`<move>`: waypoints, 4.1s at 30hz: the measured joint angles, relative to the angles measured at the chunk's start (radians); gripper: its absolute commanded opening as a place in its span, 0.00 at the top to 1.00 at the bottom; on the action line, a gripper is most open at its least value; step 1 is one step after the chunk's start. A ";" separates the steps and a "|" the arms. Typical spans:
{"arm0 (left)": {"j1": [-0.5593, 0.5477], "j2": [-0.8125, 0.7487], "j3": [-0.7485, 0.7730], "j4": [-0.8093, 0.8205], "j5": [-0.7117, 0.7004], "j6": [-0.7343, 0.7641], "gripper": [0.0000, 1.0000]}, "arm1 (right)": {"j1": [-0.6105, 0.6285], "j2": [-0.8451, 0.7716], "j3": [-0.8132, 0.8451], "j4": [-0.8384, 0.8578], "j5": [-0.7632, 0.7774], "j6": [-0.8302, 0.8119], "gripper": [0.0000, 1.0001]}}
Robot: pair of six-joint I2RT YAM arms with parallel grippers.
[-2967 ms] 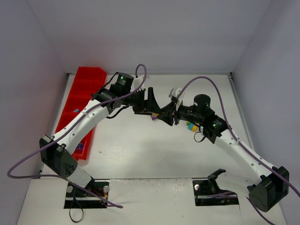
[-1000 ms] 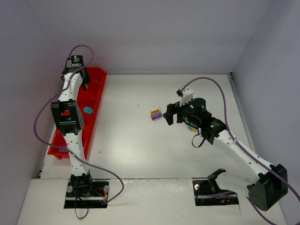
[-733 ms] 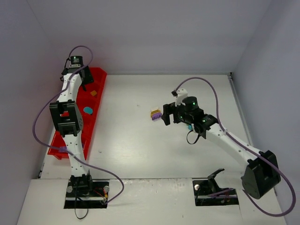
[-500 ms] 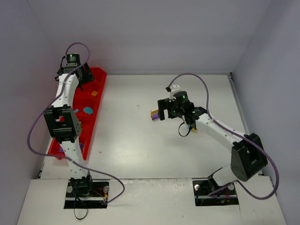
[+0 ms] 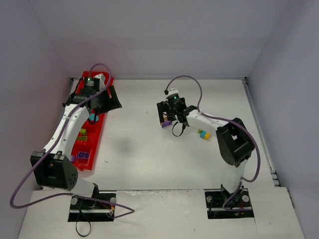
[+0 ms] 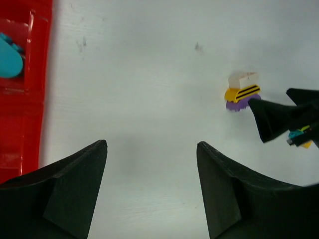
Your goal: Sort the legos into containers by color
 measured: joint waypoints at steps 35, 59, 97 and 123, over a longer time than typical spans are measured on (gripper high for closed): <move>-0.003 -0.184 -0.182 -0.063 0.098 -0.009 0.34 | 0.046 0.189 0.056 0.044 0.007 -0.031 0.07; -0.004 -0.184 -0.208 -0.063 0.121 -0.008 0.34 | 0.045 0.165 -0.034 0.185 -0.034 -0.079 0.14; -0.200 -0.069 -0.053 0.049 0.508 -0.089 0.27 | 0.170 -0.548 -0.398 0.267 -0.531 -0.426 1.00; -0.324 0.021 -0.078 0.122 0.611 -0.142 0.87 | 0.175 -0.639 -0.407 0.188 -0.543 -0.433 0.99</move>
